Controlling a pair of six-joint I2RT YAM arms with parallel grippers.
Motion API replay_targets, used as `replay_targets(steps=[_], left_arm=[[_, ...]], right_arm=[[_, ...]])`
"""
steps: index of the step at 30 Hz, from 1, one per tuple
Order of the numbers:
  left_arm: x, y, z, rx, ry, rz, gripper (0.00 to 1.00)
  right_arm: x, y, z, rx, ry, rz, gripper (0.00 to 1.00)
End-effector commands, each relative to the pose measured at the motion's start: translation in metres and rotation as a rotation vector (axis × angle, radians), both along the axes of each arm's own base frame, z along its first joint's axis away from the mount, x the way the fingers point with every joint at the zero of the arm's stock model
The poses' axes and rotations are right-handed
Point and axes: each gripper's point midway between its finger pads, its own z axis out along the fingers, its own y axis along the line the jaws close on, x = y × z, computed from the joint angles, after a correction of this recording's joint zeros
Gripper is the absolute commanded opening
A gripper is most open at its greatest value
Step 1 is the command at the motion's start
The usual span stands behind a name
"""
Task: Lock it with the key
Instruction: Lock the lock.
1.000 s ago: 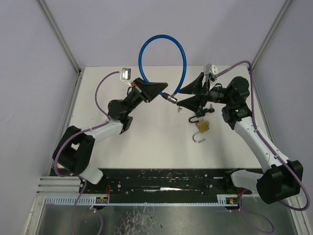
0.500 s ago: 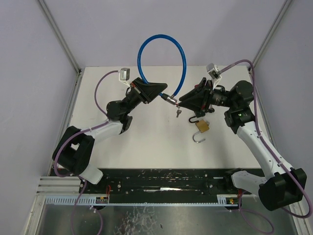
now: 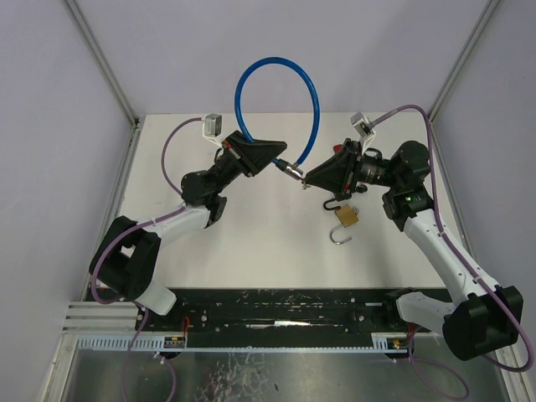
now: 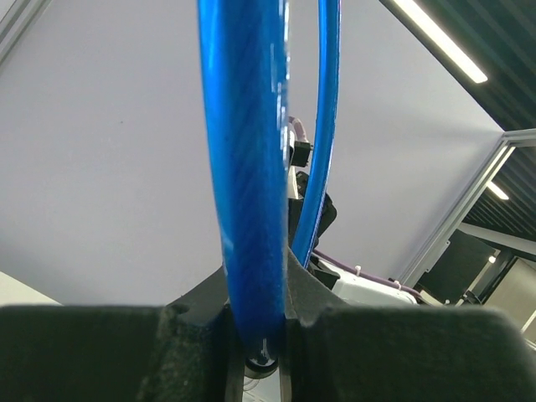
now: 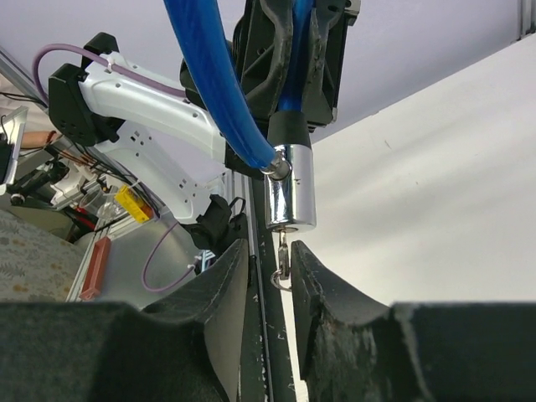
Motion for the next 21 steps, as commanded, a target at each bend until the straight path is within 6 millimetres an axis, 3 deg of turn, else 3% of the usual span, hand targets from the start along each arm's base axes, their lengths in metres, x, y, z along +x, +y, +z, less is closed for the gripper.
replay_targets(steps=[1, 6, 17, 21], left_arm=[[-0.0271, 0.0175, 0.0448, -0.088, -0.17, 0.015, 0.0], [-0.028, 0.0181, 0.0464, -0.091, -0.172, 0.015, 0.01], [-0.0291, 0.0171, 0.0508, -0.093, -0.186, 0.006, 0.0], [-0.0295, 0.0169, 0.0508, -0.091, -0.187, 0.004, 0.0]], right_arm=[[-0.0047, -0.0026, 0.0083, 0.017, -0.018, -0.007, 0.33], [-0.0046, -0.0025, 0.0079, 0.018, -0.006, -0.007, 0.3], [-0.0086, -0.0004, 0.0102, 0.065, 0.088, 0.029, 0.01], [-0.0093, 0.0002, 0.014, 0.078, 0.111, 0.044, 0.0]])
